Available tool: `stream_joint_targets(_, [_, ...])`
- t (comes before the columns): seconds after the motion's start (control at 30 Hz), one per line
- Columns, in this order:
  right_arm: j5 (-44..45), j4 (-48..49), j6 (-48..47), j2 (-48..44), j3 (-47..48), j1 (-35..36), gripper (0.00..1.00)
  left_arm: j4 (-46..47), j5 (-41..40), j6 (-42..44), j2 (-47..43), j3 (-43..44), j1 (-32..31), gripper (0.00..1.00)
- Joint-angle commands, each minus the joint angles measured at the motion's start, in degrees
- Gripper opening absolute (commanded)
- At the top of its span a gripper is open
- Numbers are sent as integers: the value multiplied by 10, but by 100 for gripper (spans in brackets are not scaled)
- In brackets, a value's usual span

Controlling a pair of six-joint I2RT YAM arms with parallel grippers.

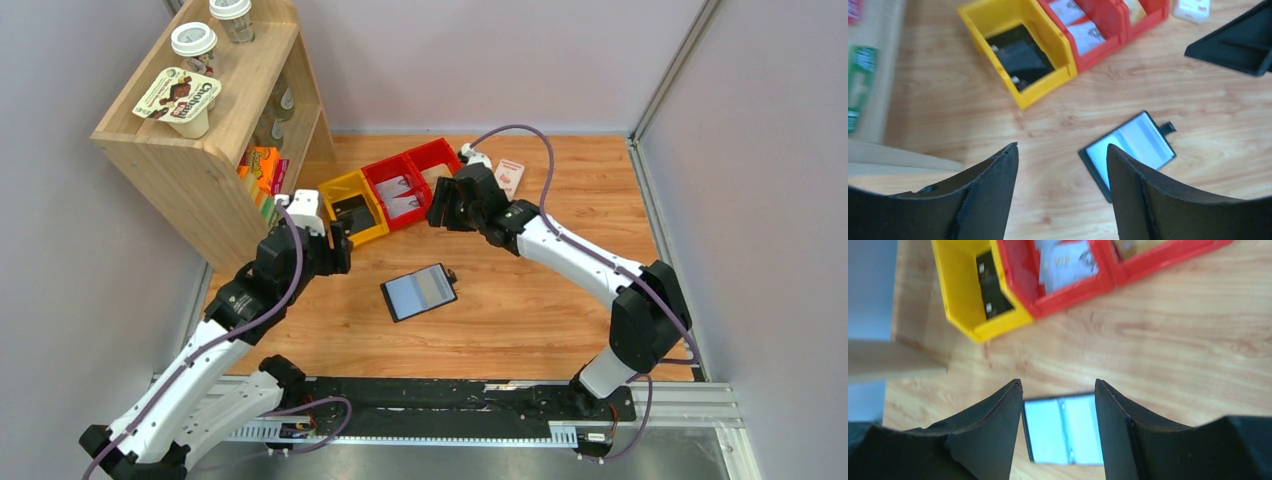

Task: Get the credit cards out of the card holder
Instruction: Place the credit card in the storage box, then remove the credit card from the card holder.

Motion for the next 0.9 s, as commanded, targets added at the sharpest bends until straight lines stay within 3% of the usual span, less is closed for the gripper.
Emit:
stream_joint_targets(0.0, [-52,-57,-50,-35,-26,28,58,-22,87,-102,44,5,3,72])
stream_joint_targets(0.4, [-123,-68,-56,11,-89,50,54,57,106,-218,194,-35,-79,56])
stream_joint_targets(0.87, [-129,-61,-79,83,-90,51,52,161,138,-262,334,-84,-88,44])
